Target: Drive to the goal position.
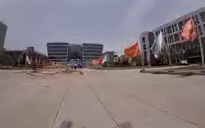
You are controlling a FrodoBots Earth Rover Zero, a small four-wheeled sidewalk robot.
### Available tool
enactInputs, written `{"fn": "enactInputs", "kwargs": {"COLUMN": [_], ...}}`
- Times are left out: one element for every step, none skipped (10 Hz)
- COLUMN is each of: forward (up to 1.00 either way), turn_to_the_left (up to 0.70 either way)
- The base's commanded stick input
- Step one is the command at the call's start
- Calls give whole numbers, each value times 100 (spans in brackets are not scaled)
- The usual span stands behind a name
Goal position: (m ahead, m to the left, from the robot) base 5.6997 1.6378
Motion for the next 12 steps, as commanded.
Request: {"fn": "enactInputs", "kwargs": {"forward": [100,100,100,100,100,100,100,100,100,100,100,100], "turn_to_the_left": [0,0,0,0,0,0,0,0,0,-2,0,0]}}
